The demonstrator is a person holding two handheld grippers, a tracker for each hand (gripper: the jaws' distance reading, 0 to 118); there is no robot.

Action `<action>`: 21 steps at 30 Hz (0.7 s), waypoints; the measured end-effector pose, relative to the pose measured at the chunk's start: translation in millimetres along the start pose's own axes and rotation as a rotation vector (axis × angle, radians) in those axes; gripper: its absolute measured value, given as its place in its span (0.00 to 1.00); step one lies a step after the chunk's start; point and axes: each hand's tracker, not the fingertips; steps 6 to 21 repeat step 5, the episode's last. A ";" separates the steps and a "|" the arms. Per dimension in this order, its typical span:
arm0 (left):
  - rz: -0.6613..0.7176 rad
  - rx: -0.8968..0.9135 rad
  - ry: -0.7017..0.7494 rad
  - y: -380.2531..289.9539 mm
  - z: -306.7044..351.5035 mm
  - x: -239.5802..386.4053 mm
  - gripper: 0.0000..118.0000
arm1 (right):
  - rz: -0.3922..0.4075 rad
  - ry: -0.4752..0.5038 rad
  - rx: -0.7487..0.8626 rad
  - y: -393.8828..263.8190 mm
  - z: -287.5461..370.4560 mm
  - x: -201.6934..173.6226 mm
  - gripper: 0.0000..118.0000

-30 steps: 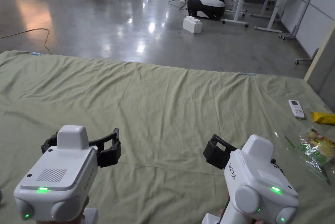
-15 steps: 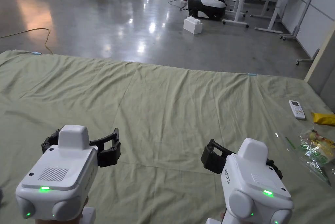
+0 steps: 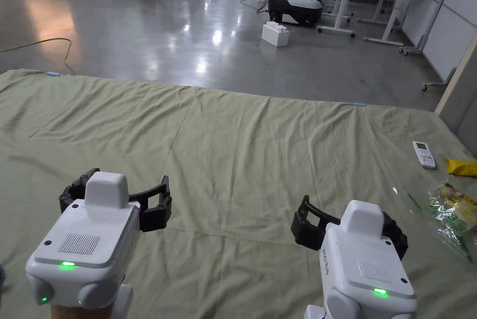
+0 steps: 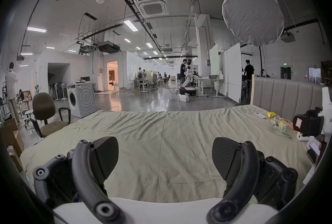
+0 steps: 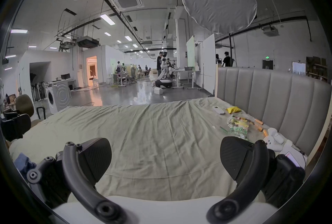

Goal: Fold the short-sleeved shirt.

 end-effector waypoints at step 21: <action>0.004 0.000 0.009 -3.0 -1.4 -1.8 0.90 | 0.094 -0.041 0.042 1.4 -2.5 -2.9 1.00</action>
